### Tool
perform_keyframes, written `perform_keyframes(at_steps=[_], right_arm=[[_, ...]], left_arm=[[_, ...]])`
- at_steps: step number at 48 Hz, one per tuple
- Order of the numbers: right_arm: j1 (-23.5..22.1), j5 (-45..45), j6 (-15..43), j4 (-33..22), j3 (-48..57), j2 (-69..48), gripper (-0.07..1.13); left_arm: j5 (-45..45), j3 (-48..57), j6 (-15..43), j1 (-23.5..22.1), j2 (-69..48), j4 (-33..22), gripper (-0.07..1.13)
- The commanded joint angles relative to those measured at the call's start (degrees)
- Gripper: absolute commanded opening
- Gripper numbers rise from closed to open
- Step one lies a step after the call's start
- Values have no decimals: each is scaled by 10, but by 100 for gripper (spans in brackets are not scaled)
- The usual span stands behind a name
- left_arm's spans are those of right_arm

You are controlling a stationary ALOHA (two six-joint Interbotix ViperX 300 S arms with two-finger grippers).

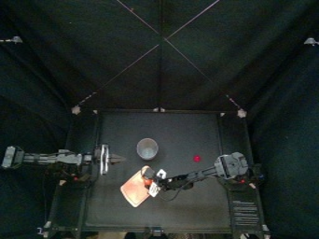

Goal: Pick the drumstick then place it on the pink plate
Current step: Drop drumstick on the pink plate and return to neutral

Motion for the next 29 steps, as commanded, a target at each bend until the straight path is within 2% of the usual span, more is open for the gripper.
perform_keyframes(at_steps=[1,7,17,29], right_arm=[[3,-3,-1,-6,-17,-11,86],[4,-4,-1,-6,-17,-9,94],[4,6,0,-20,-18,-15,95],[-1,47,9,-98,3,-68,95]], left_arm=[[-5,-6,1,1,2,2,3],[-5,-4,1,1,2,2,3],[-5,-3,1,4,2,2,3],[-4,1,1,4,2,1,3]])
